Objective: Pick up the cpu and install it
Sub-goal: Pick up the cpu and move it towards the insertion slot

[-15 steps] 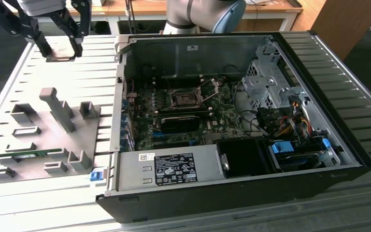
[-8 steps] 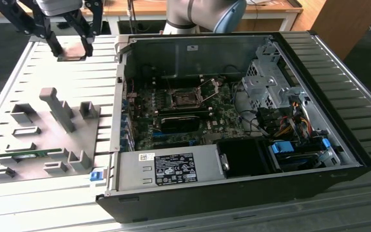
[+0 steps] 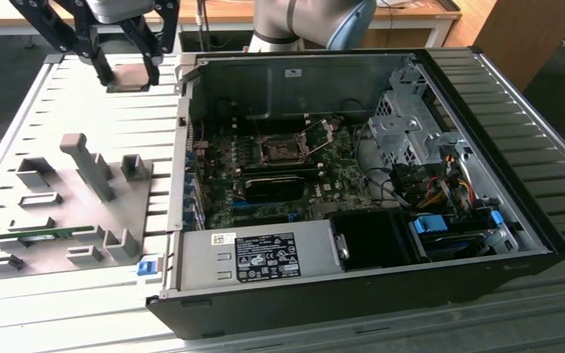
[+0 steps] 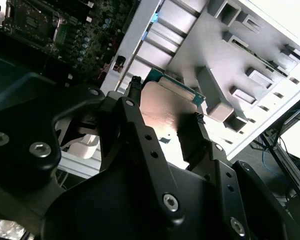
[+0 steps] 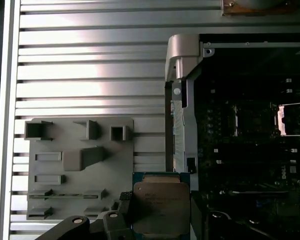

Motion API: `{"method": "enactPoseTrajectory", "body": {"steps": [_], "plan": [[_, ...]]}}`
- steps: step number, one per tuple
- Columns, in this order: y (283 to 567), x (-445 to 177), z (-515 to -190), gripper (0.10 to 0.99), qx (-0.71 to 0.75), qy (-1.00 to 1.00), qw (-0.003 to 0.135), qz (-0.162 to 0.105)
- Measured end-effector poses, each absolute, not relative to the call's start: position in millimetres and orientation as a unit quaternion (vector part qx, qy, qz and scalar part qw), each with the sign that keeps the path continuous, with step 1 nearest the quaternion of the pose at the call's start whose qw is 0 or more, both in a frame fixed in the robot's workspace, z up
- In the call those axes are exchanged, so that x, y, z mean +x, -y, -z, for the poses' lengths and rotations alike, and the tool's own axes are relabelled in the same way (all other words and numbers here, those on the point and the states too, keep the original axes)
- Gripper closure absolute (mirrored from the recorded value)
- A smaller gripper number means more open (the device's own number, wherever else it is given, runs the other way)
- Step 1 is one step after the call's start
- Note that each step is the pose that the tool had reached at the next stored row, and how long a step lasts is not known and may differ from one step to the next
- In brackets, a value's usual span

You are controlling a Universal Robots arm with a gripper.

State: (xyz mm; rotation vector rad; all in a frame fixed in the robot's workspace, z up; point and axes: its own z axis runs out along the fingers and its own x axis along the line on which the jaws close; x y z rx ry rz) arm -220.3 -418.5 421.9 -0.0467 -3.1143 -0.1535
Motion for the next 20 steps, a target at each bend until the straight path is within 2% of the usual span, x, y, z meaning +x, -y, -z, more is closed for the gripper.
{"method": "enactPoseTrajectory", "body": {"steps": [20], "plan": [[418,-173,-422,0.545,-0.015,0.999,0.012,0.049]]}}
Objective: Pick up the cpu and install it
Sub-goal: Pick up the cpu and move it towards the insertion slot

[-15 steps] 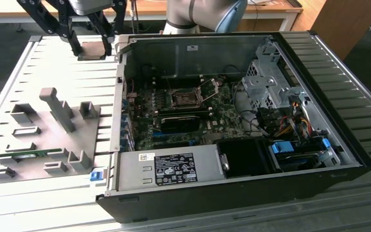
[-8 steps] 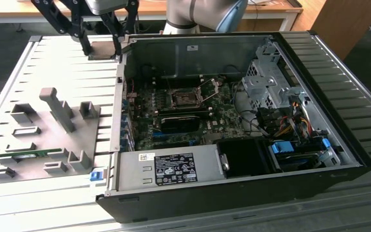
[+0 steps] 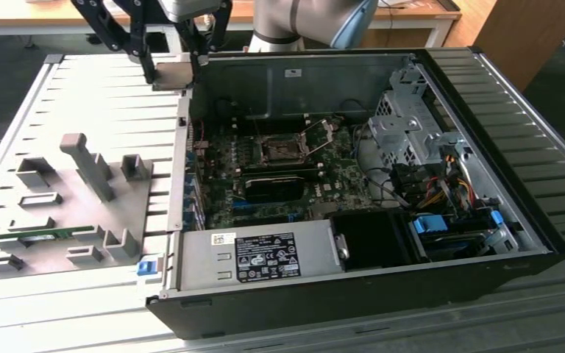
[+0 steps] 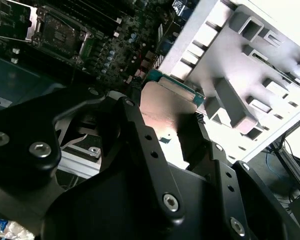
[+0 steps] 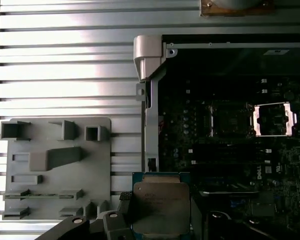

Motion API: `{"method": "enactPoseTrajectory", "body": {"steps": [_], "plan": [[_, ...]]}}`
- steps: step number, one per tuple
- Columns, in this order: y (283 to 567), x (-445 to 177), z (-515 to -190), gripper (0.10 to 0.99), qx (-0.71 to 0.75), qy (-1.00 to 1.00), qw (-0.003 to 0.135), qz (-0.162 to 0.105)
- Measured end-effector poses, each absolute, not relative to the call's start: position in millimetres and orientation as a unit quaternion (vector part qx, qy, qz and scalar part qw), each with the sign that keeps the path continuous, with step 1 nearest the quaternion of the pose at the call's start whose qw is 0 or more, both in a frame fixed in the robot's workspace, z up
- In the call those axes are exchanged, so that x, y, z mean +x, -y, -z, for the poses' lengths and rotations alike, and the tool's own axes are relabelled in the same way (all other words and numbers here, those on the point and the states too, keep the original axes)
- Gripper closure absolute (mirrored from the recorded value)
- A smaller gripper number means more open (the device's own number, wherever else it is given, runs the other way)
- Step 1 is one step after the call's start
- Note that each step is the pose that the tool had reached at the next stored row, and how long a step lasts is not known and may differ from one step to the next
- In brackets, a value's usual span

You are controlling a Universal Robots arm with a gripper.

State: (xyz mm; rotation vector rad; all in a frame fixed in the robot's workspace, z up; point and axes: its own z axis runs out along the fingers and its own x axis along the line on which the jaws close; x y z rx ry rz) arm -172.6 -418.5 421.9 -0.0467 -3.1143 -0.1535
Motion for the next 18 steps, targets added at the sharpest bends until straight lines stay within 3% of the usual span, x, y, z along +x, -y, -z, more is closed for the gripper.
{"method": "enactPoseTrajectory", "body": {"steps": [18], "plan": [[418,-130,-422,0.545,-0.015,0.999,0.012,0.049]]}}
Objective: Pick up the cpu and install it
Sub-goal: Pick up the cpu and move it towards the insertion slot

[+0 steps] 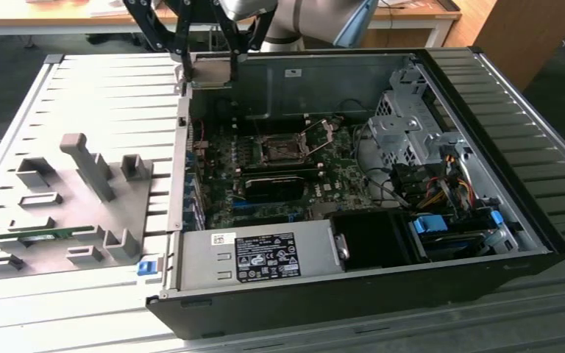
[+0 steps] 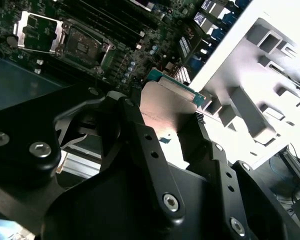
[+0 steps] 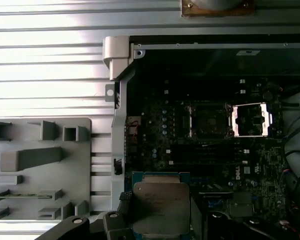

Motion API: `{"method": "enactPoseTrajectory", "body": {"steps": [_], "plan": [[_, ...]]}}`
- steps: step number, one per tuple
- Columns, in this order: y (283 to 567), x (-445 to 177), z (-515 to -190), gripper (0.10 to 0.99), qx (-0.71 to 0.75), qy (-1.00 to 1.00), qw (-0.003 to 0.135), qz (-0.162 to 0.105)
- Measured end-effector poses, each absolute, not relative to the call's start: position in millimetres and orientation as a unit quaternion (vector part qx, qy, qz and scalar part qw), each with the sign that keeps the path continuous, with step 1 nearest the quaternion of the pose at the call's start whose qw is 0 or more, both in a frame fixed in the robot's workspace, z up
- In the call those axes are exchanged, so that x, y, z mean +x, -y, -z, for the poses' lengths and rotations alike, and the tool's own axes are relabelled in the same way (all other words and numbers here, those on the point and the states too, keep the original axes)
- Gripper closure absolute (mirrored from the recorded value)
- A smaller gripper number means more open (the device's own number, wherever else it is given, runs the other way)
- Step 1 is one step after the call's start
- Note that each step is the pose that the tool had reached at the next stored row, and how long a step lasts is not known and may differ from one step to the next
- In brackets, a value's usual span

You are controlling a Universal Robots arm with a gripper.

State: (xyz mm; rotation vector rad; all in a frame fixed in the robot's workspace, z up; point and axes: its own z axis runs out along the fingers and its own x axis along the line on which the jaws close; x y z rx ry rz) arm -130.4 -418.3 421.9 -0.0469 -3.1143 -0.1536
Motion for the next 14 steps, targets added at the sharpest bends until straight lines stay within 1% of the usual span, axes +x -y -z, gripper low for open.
{"method": "enactPoseTrajectory", "body": {"steps": [5,14], "plan": [[416,-120,-422,0.545,-0.015,0.999,0.012,0.049],[404,-111,-421,0.545,-0.015,0.999,0.012,0.049]]}}
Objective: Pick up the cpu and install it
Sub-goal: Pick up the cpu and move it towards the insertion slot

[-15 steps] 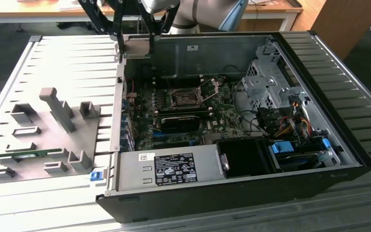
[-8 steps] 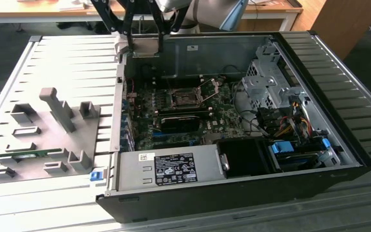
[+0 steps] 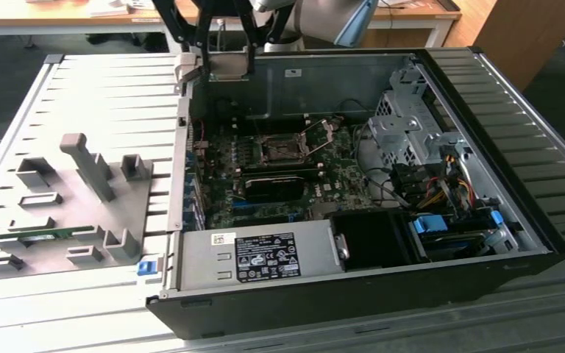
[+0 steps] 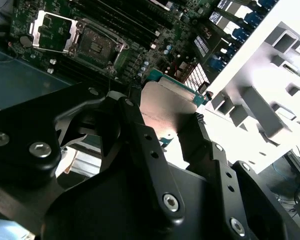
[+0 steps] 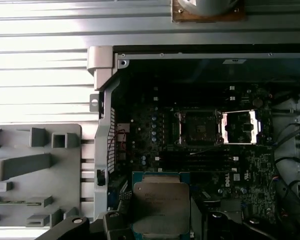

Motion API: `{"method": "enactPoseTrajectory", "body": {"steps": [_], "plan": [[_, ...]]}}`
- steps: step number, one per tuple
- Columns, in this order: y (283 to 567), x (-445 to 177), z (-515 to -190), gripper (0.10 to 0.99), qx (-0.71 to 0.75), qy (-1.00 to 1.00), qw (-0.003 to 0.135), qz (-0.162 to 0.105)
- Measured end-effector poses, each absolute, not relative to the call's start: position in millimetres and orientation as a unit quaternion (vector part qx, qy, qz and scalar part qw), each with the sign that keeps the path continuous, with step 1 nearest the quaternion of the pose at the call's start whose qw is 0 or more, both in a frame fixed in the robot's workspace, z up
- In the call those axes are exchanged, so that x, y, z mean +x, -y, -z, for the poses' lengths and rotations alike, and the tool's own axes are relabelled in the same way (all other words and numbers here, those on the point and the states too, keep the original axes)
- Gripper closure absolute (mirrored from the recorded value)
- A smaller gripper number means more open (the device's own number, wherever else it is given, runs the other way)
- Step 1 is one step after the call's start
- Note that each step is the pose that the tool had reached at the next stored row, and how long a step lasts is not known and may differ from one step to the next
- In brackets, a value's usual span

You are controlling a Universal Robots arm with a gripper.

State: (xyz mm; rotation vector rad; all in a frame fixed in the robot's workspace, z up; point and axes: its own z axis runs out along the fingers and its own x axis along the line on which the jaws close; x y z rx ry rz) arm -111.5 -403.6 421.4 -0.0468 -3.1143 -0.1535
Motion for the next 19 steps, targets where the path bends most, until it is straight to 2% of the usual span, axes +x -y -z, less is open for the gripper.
{"method": "enactPoseTrajectory", "body": {"steps": [19], "plan": [[383,-98,-421,0.545,-0.015,0.999,0.012,0.049]]}}
